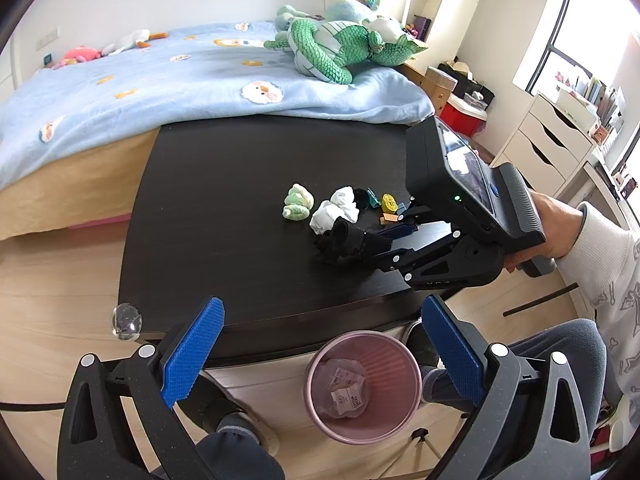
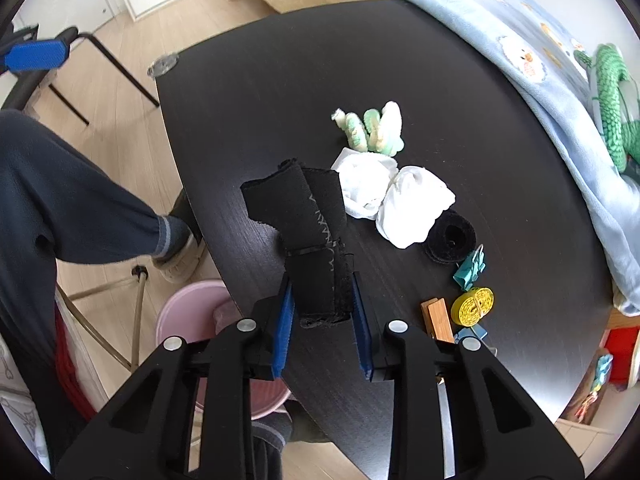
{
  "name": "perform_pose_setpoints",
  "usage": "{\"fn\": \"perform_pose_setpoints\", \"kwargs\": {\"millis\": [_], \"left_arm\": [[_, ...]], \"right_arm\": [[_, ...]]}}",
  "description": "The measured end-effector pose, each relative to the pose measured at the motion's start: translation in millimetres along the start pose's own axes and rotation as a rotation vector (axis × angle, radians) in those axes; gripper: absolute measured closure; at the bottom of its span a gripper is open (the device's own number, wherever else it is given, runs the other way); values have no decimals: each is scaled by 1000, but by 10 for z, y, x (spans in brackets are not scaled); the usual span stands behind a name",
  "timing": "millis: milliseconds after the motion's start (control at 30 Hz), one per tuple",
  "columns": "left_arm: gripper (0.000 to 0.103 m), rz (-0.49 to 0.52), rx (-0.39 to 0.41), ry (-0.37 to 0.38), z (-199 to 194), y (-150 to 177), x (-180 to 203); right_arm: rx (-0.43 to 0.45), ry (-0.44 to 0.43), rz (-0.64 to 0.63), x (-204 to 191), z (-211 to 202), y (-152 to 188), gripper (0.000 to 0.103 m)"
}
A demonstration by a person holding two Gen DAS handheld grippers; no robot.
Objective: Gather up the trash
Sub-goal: 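Lift the black socks with the right gripper while the left gripper grasps the white socks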
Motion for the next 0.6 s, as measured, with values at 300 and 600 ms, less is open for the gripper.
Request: {"fn": "perform_pose_setpoints", "kwargs": {"millis": [300,600], "left_arm": [[8,44,2,2,72,-107,69],[8,117,-14,62,291,-289,198]], "right_arm": [[131,9,171,115,-396,92,79],[156,107,377,443,-748,293,79]]}}
Point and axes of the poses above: each gripper's, at about its wrist camera, not at the fingertips, and z roughly the way its jaws point, x to its right, y to its underside, the point moved 6 cm from there along z, roughly the way its jaws point, and after that the axes turned 11 degrees about x, right-handed, at the moved point
